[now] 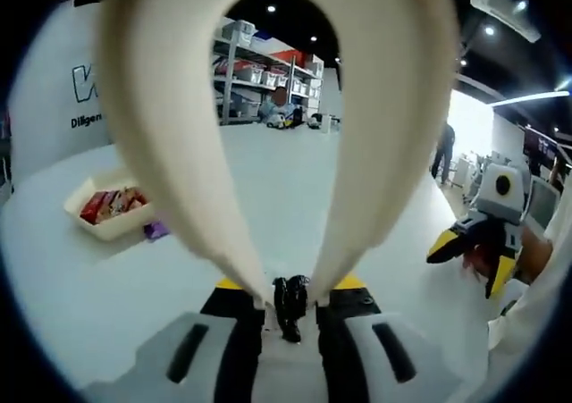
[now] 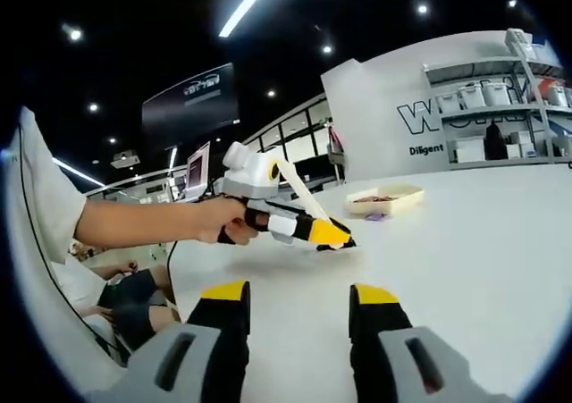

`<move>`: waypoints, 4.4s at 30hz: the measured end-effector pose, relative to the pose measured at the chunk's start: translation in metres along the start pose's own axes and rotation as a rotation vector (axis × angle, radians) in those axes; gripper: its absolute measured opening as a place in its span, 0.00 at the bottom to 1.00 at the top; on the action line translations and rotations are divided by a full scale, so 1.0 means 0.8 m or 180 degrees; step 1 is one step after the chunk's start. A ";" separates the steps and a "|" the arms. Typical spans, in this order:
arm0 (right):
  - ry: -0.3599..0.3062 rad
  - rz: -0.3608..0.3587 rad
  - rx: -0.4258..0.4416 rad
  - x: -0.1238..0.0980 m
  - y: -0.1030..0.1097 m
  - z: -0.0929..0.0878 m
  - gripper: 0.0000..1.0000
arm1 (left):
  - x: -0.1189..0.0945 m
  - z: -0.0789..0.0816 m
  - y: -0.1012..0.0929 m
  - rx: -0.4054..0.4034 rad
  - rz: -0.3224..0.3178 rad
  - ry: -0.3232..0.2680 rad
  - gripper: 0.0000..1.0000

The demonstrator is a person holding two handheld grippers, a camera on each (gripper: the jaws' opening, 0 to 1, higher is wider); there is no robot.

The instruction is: Place the target food into the container with the food tongs after gripping and lifting it, then release it inside without dropping or visibly crushing the food.

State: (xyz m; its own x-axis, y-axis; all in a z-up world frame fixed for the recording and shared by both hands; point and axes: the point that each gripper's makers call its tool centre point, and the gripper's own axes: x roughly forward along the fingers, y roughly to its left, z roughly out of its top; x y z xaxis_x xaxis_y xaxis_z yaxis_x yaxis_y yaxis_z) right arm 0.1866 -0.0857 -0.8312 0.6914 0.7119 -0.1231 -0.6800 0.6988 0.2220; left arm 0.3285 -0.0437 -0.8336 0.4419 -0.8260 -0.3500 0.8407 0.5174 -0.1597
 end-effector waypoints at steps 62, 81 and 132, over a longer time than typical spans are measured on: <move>0.0090 -0.0097 -0.0004 0.008 -0.022 0.000 0.37 | 0.017 -0.003 0.042 -0.0033 0.0232 0.0340 0.17; -0.0077 -0.0159 0.0243 0.015 -0.029 0.023 0.61 | 0.032 0.078 0.113 -0.0053 0.0357 0.0157 0.17; 0.0004 -0.0558 -0.0011 0.026 -0.074 0.040 0.99 | 0.079 0.107 0.203 0.0546 0.0629 0.0207 0.27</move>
State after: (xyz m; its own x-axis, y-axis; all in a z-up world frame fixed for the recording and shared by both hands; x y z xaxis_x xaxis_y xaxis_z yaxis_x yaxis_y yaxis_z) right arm 0.2488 -0.1143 -0.8157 0.7991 0.5792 -0.1610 -0.5498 0.8125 0.1937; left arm 0.5197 -0.0311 -0.8023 0.5863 -0.6937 -0.4183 0.7833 0.6172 0.0744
